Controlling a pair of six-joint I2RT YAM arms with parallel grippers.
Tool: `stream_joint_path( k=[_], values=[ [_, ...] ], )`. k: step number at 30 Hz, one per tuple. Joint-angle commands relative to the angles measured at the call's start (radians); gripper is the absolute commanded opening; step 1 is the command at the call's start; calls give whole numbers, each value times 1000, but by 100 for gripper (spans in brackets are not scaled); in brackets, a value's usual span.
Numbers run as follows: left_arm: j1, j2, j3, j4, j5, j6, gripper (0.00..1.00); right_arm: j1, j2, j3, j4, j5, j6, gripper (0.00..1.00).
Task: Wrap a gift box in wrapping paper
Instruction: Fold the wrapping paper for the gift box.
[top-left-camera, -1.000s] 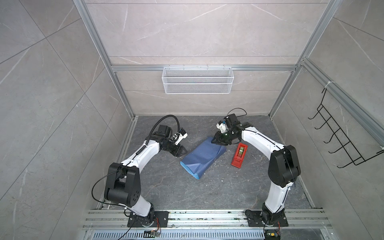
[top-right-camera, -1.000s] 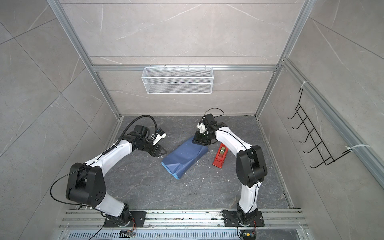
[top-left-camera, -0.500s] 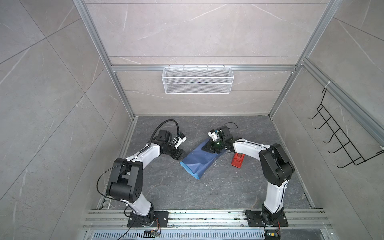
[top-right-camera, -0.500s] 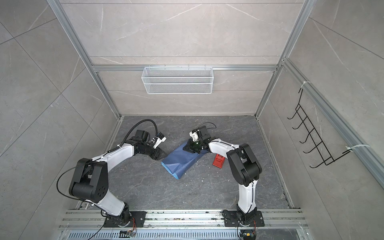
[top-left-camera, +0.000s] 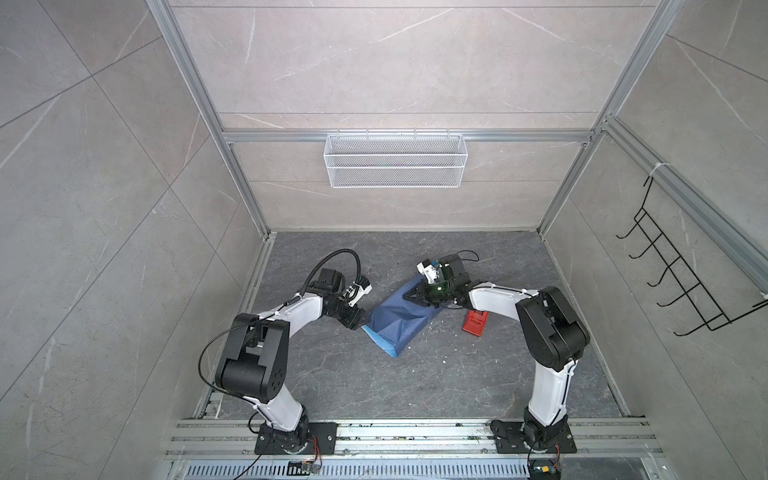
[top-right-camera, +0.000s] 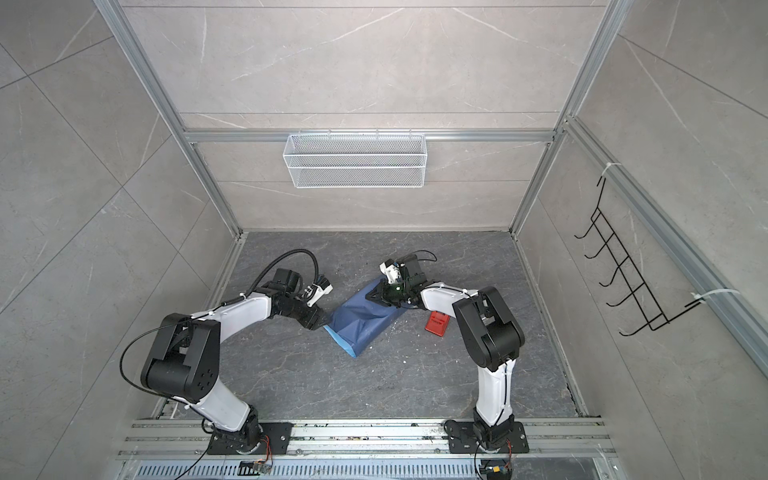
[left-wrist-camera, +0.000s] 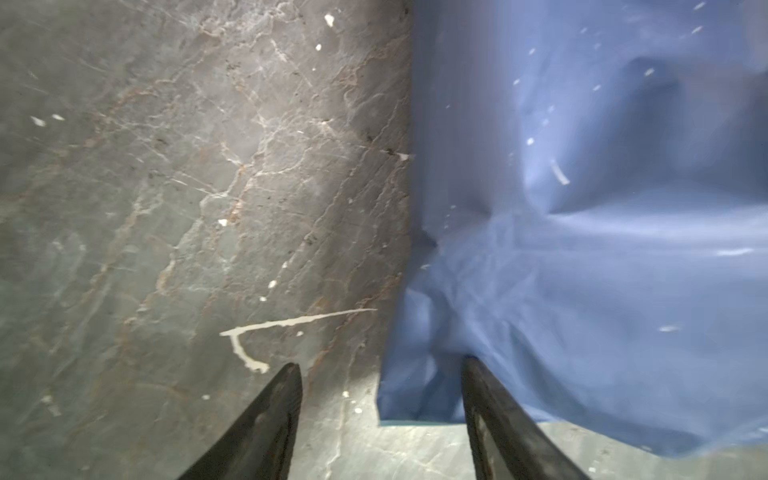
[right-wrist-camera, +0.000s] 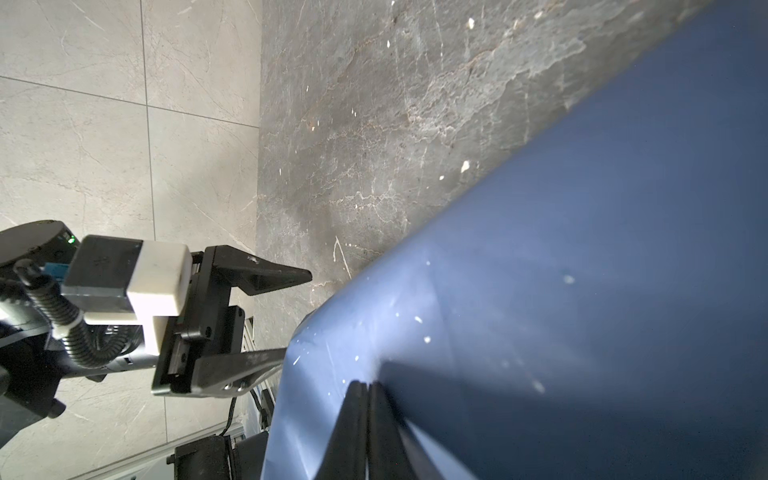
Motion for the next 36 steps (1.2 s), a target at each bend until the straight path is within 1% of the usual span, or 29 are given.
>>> stream_joint_path(
  k=[1,3,6,8,10,11,12,15,16,17,20,23,28,31,34,36],
  values=[
    [-11,45,55,-44,-98,40,62,-5,58,-45,-104,81,-13,8],
    [-19,35,64,-64,-96,50,59,-5,52,-56,-84,69,-7,8],
    [-21,-38,75,-128,-16,69,59,-5,47,-55,-102,76,-28,8],
    [-17,-79,132,-249,71,110,61,-4,47,-52,-115,76,-24,8],
    [-13,-87,230,-409,152,161,63,-5,46,-44,-121,69,-25,8],
    [-14,-86,266,-446,181,168,63,-5,46,-37,-129,67,-34,8],
    [-13,-80,297,-462,212,162,63,-5,47,-28,-144,70,-44,8],
    [-18,-43,360,-449,288,84,65,-5,48,-12,-171,86,-56,8],
    [-23,-27,369,-431,285,51,73,-4,47,-15,-166,88,-50,8],
    [-31,-12,375,-423,279,42,75,-5,46,-18,-157,83,-44,8],
    [-60,39,361,-369,199,22,76,-3,43,-34,-138,81,-42,8],
    [-94,104,372,-367,93,14,76,-2,42,-56,-118,80,-26,8],
    [-127,130,336,-352,-36,62,76,-2,30,-67,-150,94,-61,8],
    [-145,145,312,-345,-129,99,76,-3,26,-68,-161,99,-60,8],
    [-154,143,299,-312,-164,110,76,-2,26,-66,-157,90,-62,8],
    [-154,151,307,-310,-164,107,75,-3,26,-60,-163,97,-69,8]
  ],
)
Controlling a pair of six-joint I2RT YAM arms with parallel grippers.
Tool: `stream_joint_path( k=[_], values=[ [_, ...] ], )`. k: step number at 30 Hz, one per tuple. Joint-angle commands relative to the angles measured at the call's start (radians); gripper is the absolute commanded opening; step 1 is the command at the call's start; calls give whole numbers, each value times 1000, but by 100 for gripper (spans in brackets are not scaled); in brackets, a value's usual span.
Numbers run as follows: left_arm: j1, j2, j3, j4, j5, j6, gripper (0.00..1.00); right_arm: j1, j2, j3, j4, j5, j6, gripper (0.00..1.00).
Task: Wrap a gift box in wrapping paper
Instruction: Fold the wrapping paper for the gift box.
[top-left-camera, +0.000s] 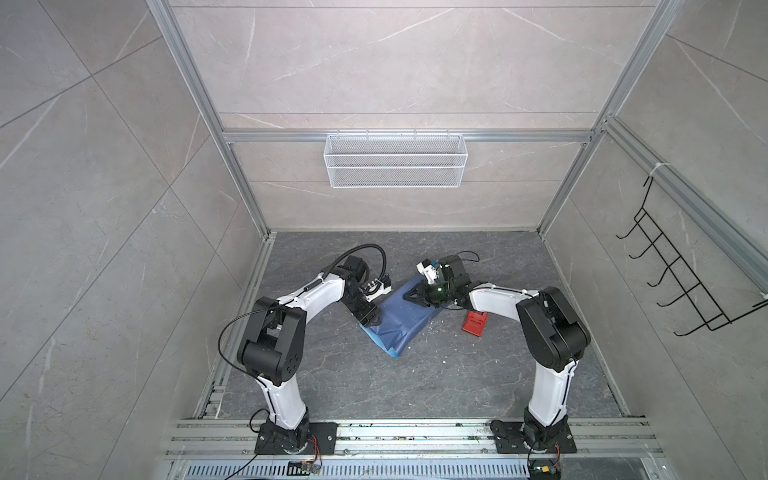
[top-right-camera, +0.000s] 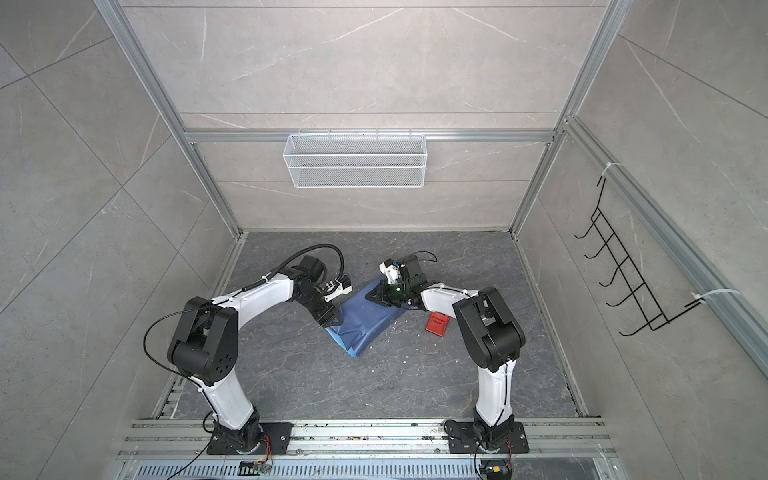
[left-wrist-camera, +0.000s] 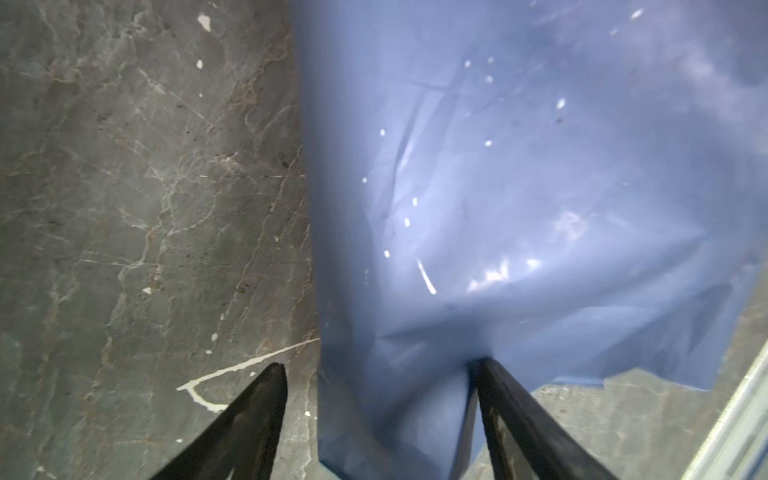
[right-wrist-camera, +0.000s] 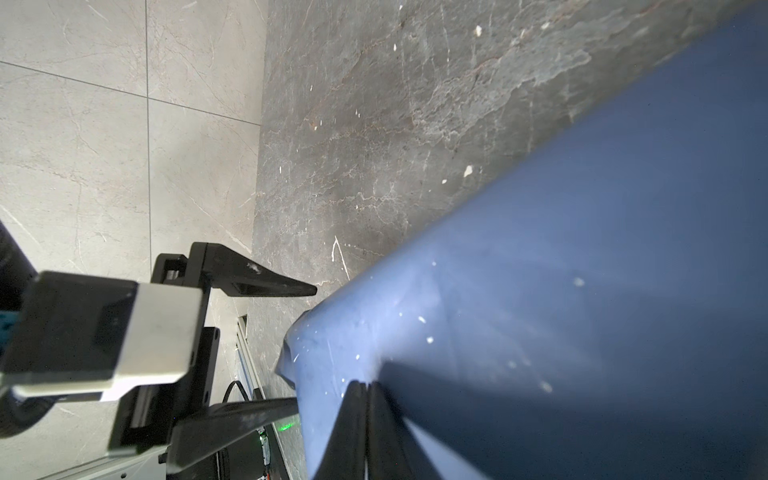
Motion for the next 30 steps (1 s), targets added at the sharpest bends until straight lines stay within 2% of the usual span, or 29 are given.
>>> stream_joint_path(
  k=[1,5,10,14,22,30],
  values=[
    [-2,12,13,19,-54,30,75,-3,32,-46,-179,96,-30,8],
    [-2,-31,19,1,-54,39,73,-1,20,-53,-169,89,-21,8],
    [0,-61,76,-84,10,86,68,-2,23,-52,-184,104,-26,8],
    [0,3,129,-126,38,97,52,-2,28,-44,-176,91,-27,8],
    [18,27,87,-69,-82,107,52,0,24,-42,-188,97,-35,8],
    [16,89,97,-44,-36,71,38,0,12,-50,-189,104,-39,8]
  ],
)
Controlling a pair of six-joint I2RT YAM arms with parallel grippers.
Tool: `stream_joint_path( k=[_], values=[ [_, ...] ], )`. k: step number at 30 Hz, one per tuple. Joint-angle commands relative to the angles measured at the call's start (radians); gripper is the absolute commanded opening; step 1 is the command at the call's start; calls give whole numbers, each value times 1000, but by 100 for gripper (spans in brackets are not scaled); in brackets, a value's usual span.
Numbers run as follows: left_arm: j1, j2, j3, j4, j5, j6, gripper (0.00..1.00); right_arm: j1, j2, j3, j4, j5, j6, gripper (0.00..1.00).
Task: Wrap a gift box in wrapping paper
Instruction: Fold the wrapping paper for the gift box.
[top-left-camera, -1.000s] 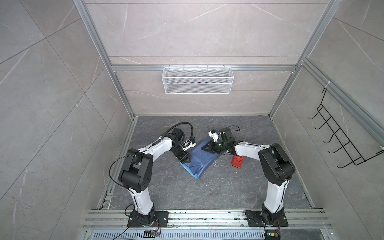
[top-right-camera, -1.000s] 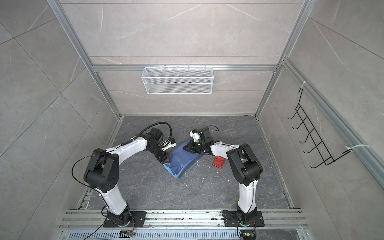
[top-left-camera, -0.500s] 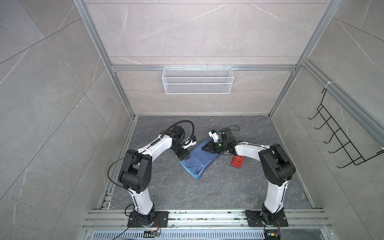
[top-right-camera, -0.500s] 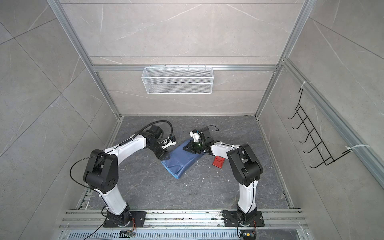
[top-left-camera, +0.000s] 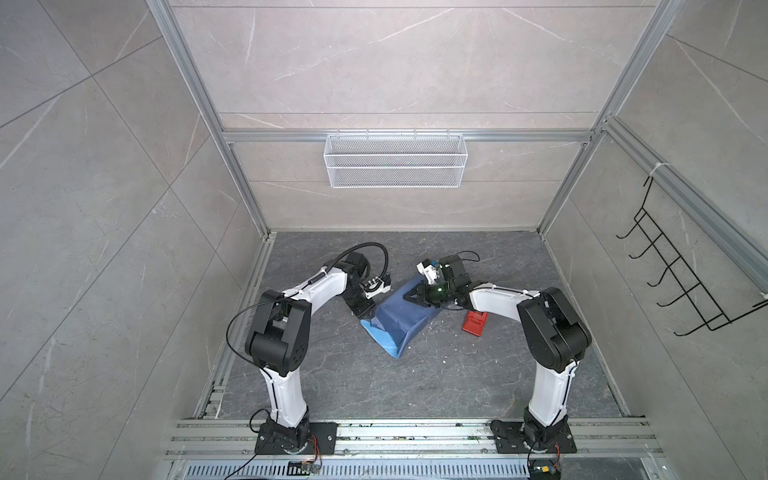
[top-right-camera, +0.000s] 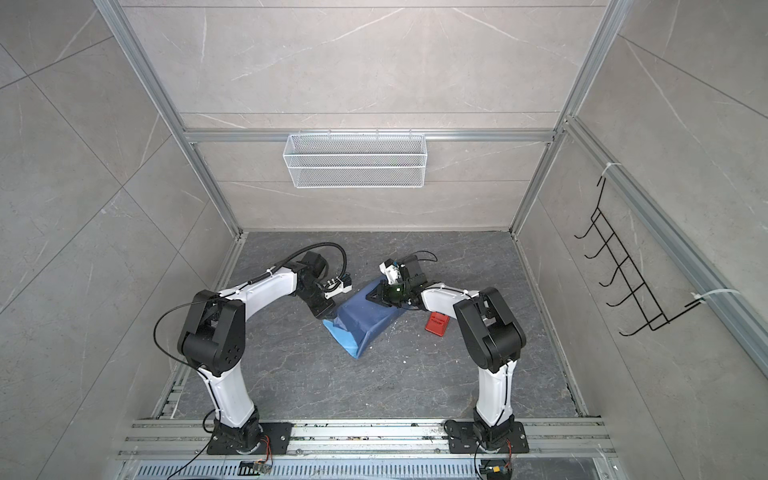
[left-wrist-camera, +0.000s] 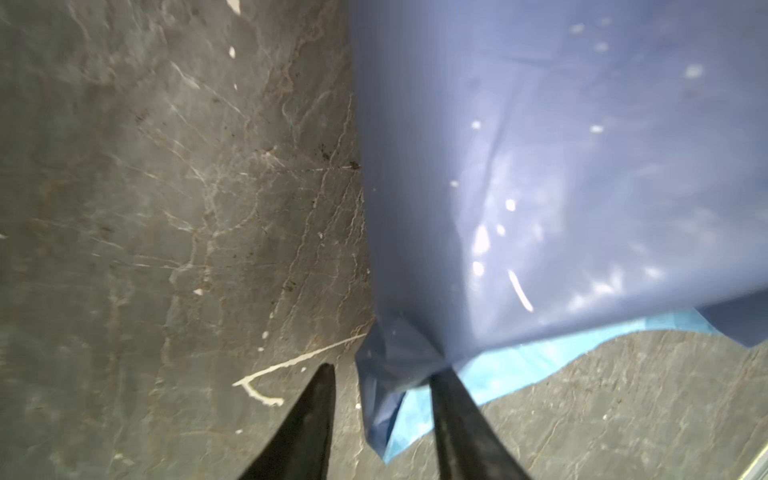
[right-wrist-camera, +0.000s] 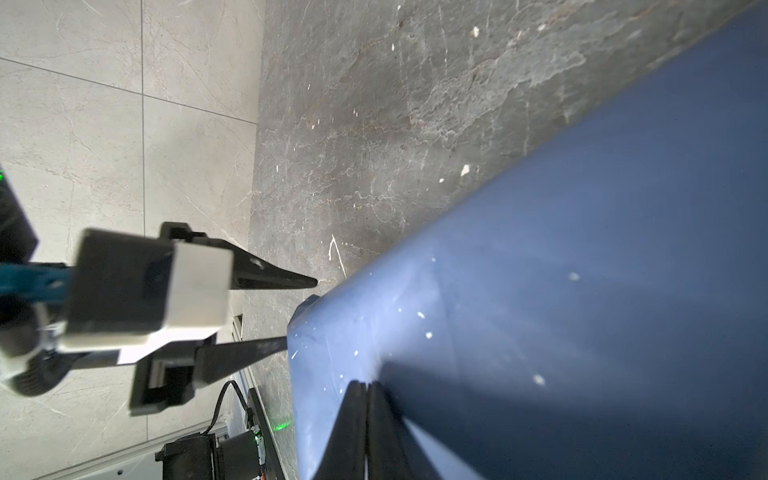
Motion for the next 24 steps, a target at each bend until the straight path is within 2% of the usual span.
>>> stream_joint_path(
  k=[1,7,11,16,20,24],
  values=[
    [3,12,4,28,14,-12,38,-2,20,-48,-181,99,-30,8],
    [4,2,-18,56,-7,-17,38,-2,18,-55,-169,89,-23,8],
    [1,-12,-15,25,32,-26,38,-1,21,-56,-169,93,-13,8],
    [1,-75,-20,20,109,-45,53,1,18,-53,-174,97,-25,9],
    [-5,-88,72,-121,178,-16,58,1,23,-59,-172,93,-17,9],
    [-7,-88,109,-143,181,-5,62,1,28,-56,-181,103,-29,9]
  ],
)
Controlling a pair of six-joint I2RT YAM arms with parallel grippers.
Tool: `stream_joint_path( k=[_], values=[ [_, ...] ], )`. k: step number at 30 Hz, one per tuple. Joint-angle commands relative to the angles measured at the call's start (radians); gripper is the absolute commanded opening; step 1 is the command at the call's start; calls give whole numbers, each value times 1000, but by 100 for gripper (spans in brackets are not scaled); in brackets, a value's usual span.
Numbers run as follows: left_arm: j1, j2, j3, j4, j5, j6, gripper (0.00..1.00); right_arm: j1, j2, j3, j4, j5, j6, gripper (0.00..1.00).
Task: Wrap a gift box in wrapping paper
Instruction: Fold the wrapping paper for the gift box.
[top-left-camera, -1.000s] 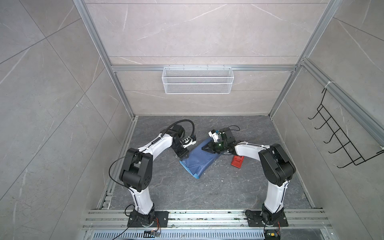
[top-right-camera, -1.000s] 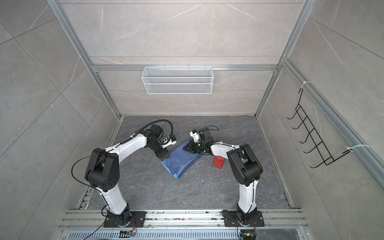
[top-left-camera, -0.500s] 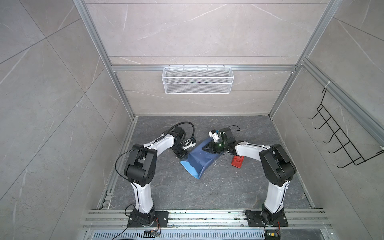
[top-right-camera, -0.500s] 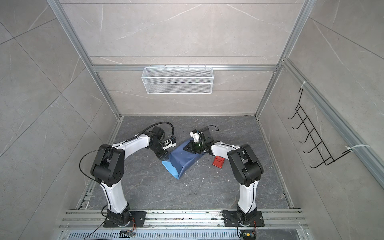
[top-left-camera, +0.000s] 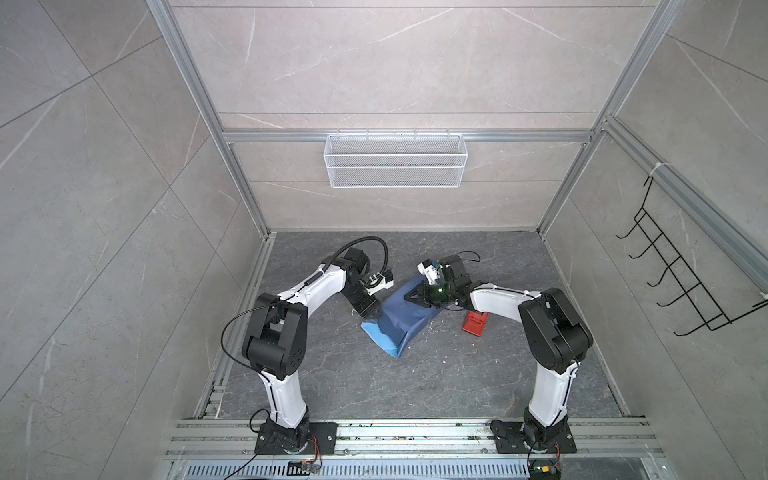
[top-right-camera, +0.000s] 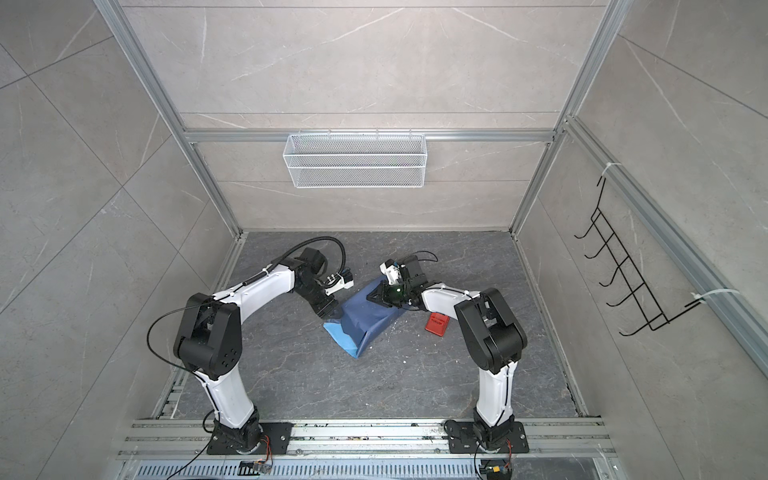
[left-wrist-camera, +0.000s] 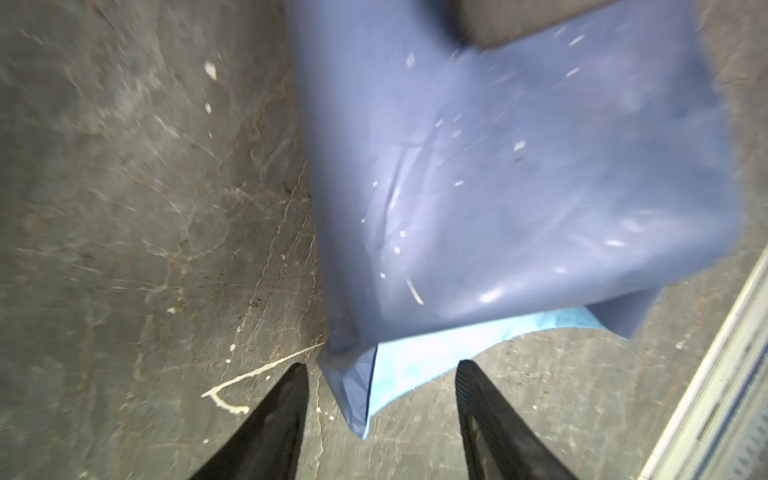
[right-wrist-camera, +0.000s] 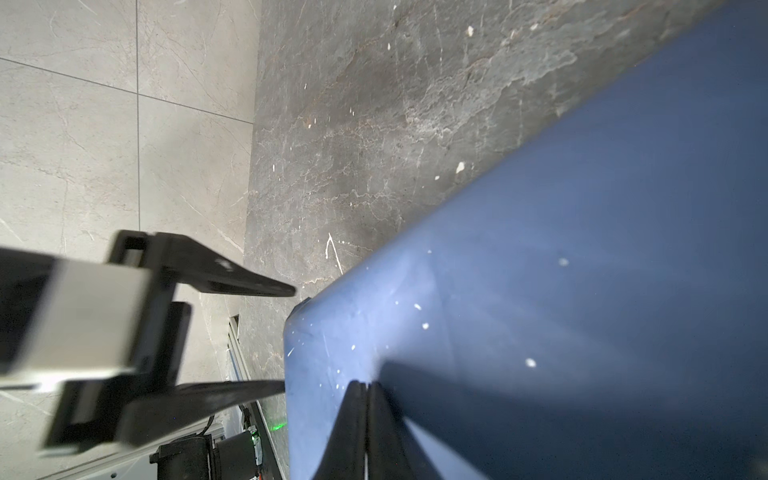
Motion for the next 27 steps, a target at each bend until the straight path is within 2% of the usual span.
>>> stream_joint_path(
  k=[1,7,17,27],
  values=[
    [-4,-21,56,-68,31,20,62,1,38,-52,-163,91,-16,8],
    [-12,48,39,10,-55,6,59,6,49,-27,-167,84,-20,9],
    [-24,105,-7,106,-22,-39,33,8,55,-41,-160,88,-16,9],
    [-53,90,-69,192,-115,-77,32,13,30,-74,-137,86,-5,9]
  ],
)
